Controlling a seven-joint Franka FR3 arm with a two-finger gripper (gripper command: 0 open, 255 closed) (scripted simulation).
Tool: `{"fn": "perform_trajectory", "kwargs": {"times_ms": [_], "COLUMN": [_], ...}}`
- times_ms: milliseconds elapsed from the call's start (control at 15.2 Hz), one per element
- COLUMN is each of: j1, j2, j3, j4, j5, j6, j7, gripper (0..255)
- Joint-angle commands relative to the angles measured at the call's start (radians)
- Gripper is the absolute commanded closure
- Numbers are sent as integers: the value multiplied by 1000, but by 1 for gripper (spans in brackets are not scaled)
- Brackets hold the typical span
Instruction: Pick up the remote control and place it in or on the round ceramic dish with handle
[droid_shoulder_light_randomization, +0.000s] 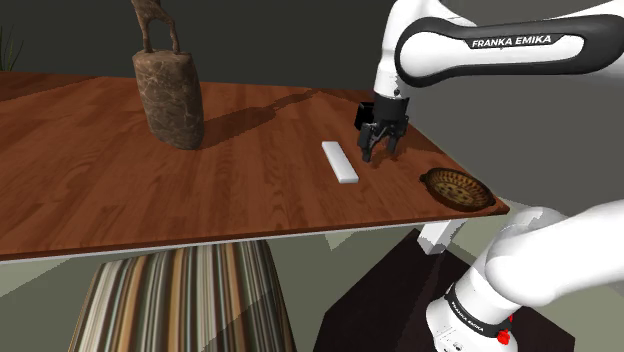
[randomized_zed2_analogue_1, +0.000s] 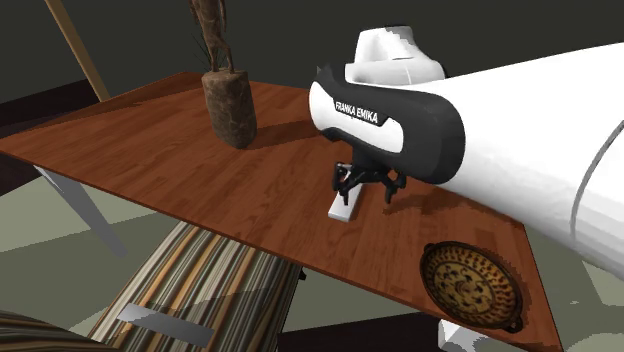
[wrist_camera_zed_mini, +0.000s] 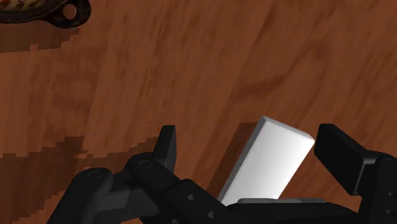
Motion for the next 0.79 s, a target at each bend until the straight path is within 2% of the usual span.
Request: {"fn": "perform_trajectory", "kwargs": {"times_ms": [0, 462, 726], "j1": [-9, -43, -43], "j2": [77, 327, 348], "j3": [10, 18, 18], "j4": [31, 177, 153], "j5": [14, 38, 38], "j6": [60, 211, 258], "j7": [46, 173, 179], "gripper": [0, 0, 0]}}
